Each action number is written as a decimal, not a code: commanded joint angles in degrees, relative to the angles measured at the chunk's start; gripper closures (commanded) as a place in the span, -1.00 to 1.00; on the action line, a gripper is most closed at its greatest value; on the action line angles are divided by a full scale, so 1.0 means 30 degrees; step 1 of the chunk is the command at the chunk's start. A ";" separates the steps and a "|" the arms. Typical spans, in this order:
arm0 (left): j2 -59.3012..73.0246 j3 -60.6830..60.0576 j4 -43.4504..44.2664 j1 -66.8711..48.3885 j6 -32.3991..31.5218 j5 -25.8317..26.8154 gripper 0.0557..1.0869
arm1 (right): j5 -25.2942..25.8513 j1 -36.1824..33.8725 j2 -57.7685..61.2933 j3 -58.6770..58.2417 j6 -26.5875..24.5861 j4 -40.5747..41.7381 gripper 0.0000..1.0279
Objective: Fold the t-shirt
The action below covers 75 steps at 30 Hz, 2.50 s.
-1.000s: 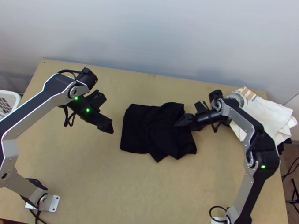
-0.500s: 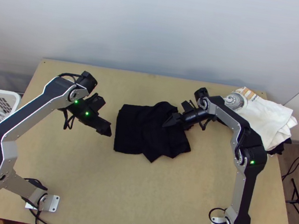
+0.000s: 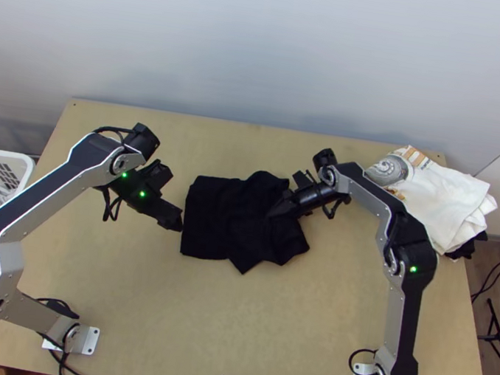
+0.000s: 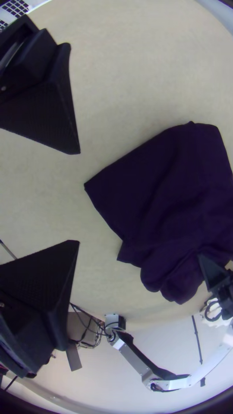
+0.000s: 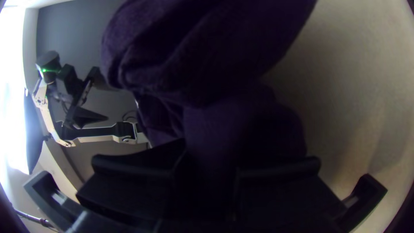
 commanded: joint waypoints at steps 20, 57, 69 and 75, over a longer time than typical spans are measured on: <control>-0.0063 0.0018 0.0381 0.0294 0.0330 -0.0094 -0.88 | -0.1182 -0.6544 -0.5520 0.5166 0.0649 -0.5675 0.94; -0.0532 -0.2912 0.1963 0.0528 0.1150 -0.0064 -0.88 | -0.2002 -1.9200 0.1014 1.2724 -0.0201 -0.8546 0.95; -0.0386 -0.3175 0.2520 0.0030 0.0828 -0.0064 -0.88 | -0.1123 -2.1045 0.3035 1.2754 -0.1431 -0.9572 0.00; -0.0356 -0.3263 0.2608 0.0001 0.0828 -0.0064 -0.88 | 0.0664 -2.1719 0.2625 1.2754 -0.2984 -1.0568 -0.72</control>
